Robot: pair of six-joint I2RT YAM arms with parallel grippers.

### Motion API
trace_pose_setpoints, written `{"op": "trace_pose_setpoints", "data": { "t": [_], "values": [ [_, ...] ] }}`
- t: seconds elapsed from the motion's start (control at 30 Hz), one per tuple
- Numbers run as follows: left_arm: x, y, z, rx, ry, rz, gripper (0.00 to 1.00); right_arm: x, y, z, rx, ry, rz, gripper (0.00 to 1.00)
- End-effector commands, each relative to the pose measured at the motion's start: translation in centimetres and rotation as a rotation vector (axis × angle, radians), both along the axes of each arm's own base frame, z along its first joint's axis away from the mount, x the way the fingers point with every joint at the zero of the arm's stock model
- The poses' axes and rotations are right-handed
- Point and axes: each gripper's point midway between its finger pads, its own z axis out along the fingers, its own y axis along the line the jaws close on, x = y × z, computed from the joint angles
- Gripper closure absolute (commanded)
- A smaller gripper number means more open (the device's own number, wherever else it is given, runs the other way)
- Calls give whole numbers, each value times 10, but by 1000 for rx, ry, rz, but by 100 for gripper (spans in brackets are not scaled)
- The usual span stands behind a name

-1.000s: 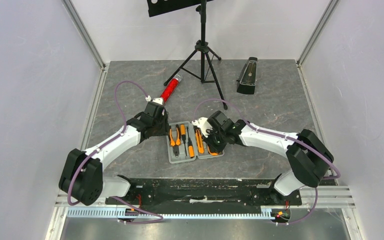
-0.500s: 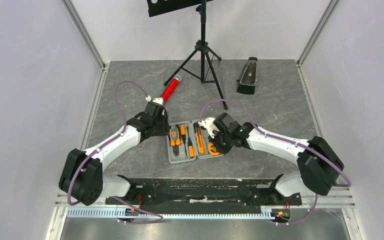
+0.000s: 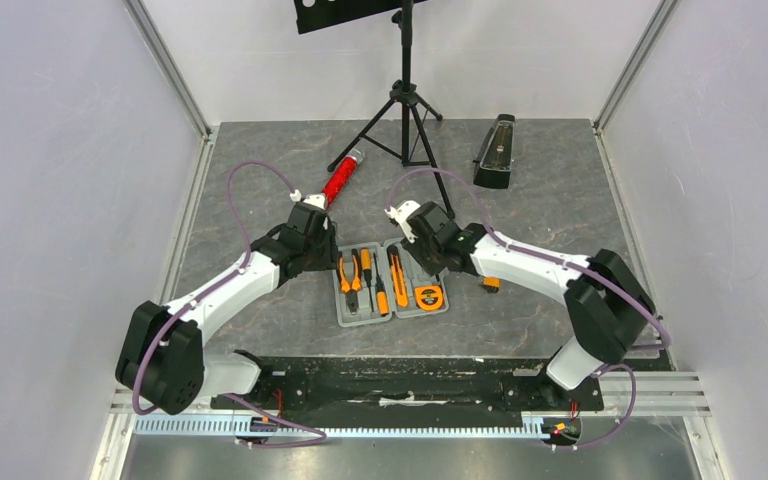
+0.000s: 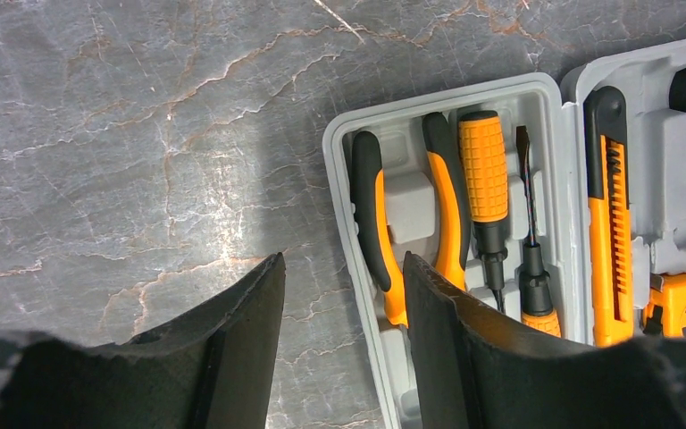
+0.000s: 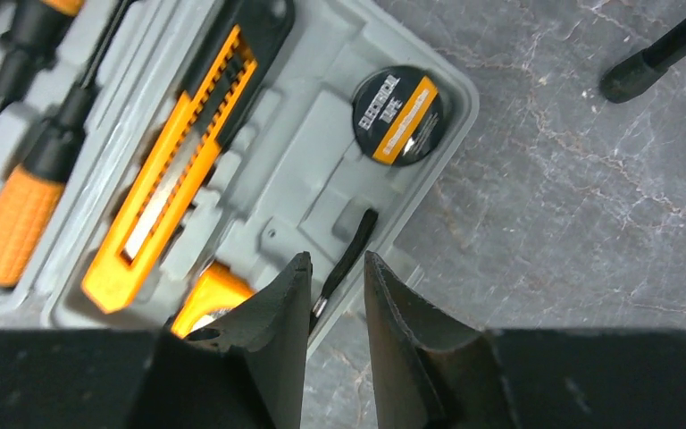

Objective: Pack the tool kit

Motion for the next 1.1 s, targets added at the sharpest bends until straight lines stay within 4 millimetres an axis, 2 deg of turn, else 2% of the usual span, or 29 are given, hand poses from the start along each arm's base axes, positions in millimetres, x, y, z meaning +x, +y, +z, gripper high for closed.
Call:
{"op": "trace_pose_setpoints", "data": {
  "t": [0.0,0.2,0.43,0.57,0.9,1.07],
  "values": [
    [6,-3,13,-45,-45,27,42,23,0,6,-76,-70,-65,68],
    [6,-3,11,-45,-38,33,42,20,-7,-6,-185,-104,-101,60],
    [-2,2,-5,-30,5,54,41,11,-13,-33,-284,-99,-139,59],
    [-7,3,-17,-33,34,73,41,9,-21,-42,-367,-133,-163,60],
    [-15,6,-37,-26,80,96,41,9,-40,-36,-569,-250,-209,67],
    [-17,7,-41,-24,89,102,41,8,-47,-36,-679,-302,-211,71]
  ]
}}
